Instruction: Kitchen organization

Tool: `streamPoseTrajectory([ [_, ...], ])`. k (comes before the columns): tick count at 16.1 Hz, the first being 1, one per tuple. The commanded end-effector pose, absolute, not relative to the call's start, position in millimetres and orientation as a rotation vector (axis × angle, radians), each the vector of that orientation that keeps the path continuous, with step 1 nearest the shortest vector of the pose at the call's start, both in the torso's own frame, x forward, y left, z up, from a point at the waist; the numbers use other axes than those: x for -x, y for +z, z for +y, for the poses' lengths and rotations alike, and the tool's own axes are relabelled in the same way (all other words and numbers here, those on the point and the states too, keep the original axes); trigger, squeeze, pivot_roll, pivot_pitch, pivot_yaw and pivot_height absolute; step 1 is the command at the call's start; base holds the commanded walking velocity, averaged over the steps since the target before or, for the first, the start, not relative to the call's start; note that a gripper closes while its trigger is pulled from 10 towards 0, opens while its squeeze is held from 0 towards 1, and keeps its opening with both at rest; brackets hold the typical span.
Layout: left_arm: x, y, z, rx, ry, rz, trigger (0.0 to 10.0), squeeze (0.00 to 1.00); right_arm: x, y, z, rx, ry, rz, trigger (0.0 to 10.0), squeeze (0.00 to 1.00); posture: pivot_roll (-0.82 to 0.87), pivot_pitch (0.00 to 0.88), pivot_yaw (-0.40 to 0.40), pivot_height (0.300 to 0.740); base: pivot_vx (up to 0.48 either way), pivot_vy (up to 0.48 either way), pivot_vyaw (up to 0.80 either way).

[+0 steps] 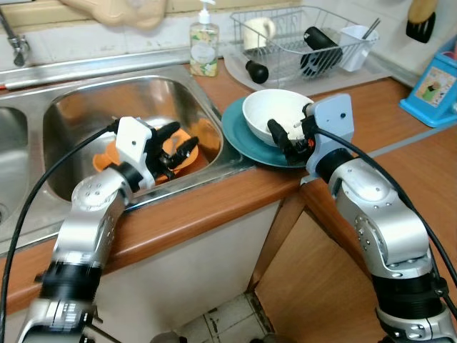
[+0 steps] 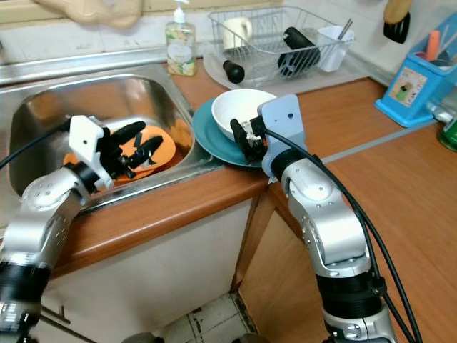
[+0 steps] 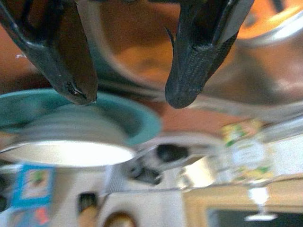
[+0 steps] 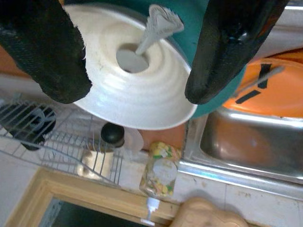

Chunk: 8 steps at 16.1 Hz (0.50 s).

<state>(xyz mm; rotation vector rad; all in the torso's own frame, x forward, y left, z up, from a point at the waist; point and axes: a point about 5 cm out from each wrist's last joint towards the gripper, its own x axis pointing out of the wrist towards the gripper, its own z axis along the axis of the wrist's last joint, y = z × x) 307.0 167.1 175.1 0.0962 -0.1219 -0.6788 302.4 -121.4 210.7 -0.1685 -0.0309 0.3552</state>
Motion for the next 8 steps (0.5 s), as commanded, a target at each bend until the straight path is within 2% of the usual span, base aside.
streamPoseTrajectory([
  [1, -300.3, 178.0, 156.4, -0.083, -0.740, -0.116, 10.0, 0.00, -304.2, 203.5, -124.9, 0.145, 0.342, 0.015, 4.0, 0.00, -0.14, 0.000, -0.052, 0.740, 0.000, 0.000, 0.00],
  [2, -294.9, 178.4, 151.5, -0.066, -0.759, -0.107, 10.0, 0.00, -305.0, 200.7, -125.0, 0.091, 0.333, 0.029, 0.9, 0.00, -0.14, 0.000, -0.052, 0.740, 0.000, 0.000, 0.00],
  [3, -289.5, 178.6, 147.1, -0.057, -0.763, -0.092, 10.0, 0.00, -306.1, 197.9, -125.8, 0.047, 0.323, 0.040, 0.0, 0.00, -0.13, 0.000, -0.052, 0.740, 0.000, 0.000, 0.00],
  [8, -279.9, 175.5, 135.0, -0.040, -0.783, -0.048, 10.0, 0.00, -308.9, 189.2, -129.2, 0.000, 0.304, 0.080, 0.0, 0.00, -0.13, 0.000, -0.054, 0.740, 0.000, 0.000, 0.00],
])
